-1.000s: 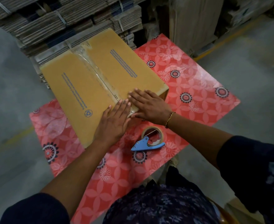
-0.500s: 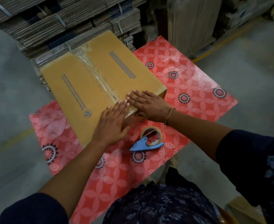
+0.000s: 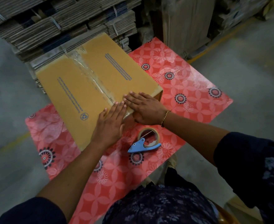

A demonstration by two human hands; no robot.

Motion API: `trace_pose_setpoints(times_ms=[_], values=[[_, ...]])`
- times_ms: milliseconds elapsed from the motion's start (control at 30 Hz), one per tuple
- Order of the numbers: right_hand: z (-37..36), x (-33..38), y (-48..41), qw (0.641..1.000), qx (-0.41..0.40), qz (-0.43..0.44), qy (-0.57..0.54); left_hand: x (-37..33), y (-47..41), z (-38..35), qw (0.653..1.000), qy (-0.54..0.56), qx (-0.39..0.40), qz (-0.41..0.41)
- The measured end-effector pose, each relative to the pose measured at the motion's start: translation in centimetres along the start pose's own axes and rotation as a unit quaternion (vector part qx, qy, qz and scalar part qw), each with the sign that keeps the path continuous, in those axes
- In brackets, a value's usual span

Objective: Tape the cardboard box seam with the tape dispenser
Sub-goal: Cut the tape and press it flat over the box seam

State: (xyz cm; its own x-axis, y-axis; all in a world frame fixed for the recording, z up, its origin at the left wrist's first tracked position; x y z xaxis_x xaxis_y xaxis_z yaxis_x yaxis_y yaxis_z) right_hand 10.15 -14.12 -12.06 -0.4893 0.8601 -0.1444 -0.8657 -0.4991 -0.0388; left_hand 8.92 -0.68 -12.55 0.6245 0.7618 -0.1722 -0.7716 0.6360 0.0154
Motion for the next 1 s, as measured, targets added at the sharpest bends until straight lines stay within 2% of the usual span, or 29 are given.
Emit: trace_pose_setpoints(times_ms=[167, 467, 833, 1000], values=[[-0.3, 0.3, -0.3, 0.999, -0.021, -0.037, -0.012, 0.2, 0.0, -0.1, 1.0, 0.013, 0.005, 0.001], [-0.2, 0.3, -0.5, 0.999, -0.024, -0.015, 0.025, 0.1, -0.3, 0.7, 0.998, 0.052, -0.037, 0.02], [0.8, -0.3, -1.1, 0.999, 0.035, 0.001, -0.021, 0.3, -0.3, 0.4, 0.997, 0.068, -0.013, 0.021], [0.9, -0.3, -1.4, 0.999, 0.042, 0.009, -0.012, 0.5, -0.3, 0.8, 0.994, 0.099, -0.047, 0.019]])
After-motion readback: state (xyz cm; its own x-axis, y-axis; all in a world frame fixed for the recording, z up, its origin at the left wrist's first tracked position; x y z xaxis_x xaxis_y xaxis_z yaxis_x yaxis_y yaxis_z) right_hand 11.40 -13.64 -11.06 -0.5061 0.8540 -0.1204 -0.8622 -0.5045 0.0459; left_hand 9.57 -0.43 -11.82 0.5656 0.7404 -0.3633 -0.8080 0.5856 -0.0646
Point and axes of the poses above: each hand's wrist, its own y-axis away from the middle knuckle, its own z-axis out of the back of the hand, x = y × z, the point moved 8 cm from there along -y, towards the middle knuckle, and after that the axes turned 12 degrees about y, right-handed, at the moved point
